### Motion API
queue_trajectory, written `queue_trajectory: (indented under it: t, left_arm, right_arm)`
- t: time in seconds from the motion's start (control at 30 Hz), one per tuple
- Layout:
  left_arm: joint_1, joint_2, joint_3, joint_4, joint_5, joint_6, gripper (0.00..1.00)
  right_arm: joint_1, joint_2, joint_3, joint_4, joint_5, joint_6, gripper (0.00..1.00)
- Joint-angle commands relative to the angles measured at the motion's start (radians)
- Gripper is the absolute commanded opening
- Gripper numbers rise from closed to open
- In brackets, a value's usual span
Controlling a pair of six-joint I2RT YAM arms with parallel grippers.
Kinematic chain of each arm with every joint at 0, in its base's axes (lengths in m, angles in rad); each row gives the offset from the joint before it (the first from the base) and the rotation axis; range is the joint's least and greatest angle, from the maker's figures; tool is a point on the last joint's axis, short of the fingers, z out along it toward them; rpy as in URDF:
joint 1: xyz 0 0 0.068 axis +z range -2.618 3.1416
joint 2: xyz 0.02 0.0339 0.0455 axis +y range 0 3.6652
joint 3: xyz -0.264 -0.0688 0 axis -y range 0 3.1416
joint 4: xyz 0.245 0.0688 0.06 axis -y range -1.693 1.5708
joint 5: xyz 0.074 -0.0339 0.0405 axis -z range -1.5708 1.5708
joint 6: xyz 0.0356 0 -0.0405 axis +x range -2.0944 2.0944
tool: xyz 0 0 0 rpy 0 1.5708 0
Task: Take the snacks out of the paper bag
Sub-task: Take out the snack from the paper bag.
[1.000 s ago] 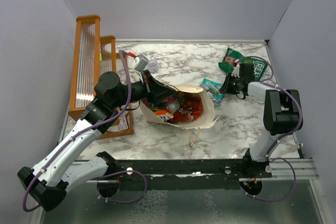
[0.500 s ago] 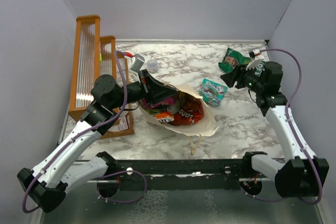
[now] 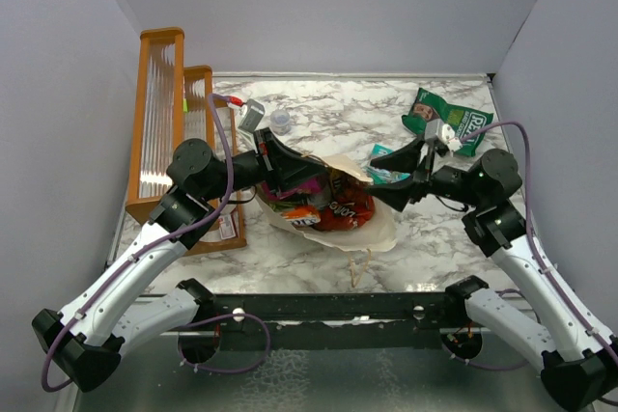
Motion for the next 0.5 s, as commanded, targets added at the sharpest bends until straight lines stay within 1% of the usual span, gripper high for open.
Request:
queue_trajectory:
  t: [0.0, 0.07, 0.1, 0.17, 0.2, 0.27, 0.3, 0.37, 0.47]
  left_arm:
    - [-0.008, -0.012, 0.001, 0.071, -0.006, -0.011, 0.0]
    - [-0.008, -0.009, 0.001, 0.072, -0.01, -0.009, 0.0]
    - [-0.008, -0.007, 0.003, 0.069, -0.012, -0.008, 0.0]
    - [-0.008, -0.004, 0.008, 0.063, -0.013, -0.004, 0.0]
    - [-0.008, -0.004, 0.01, 0.058, -0.015, -0.001, 0.0]
    - [-0.008, -0.003, 0.013, 0.055, -0.017, -0.002, 0.0]
    - [-0.008, -0.003, 0.013, 0.053, -0.018, -0.001, 0.0]
    - [-0.008, -0.006, 0.017, 0.049, -0.02, 0.001, 0.0]
    - [-0.008, -0.007, 0.025, 0.04, -0.017, 0.001, 0.0]
  right_arm:
    - [0.187, 0.045, -0.004, 0.039, 0.07, -0.045, 0.63]
    - [0.318, 0.101, 0.015, 0.016, 0.185, -0.079, 0.63]
    - [0.4, 0.134, 0.029, -0.005, 0.266, -0.112, 0.63]
    - [0.544, 0.187, 0.044, -0.024, 0.513, -0.17, 0.63]
    - [0.592, 0.215, 0.049, -0.028, 0.639, -0.189, 0.64]
    - [0.642, 0.27, 0.066, -0.04, 0.832, -0.191, 0.63]
    - [0.648, 0.298, 0.074, -0.047, 0.881, -0.186, 0.63]
    - [0.652, 0.335, 0.091, -0.06, 0.918, -0.187, 0.62]
    - [0.654, 0.347, 0.087, -0.046, 0.968, -0.177, 0.6]
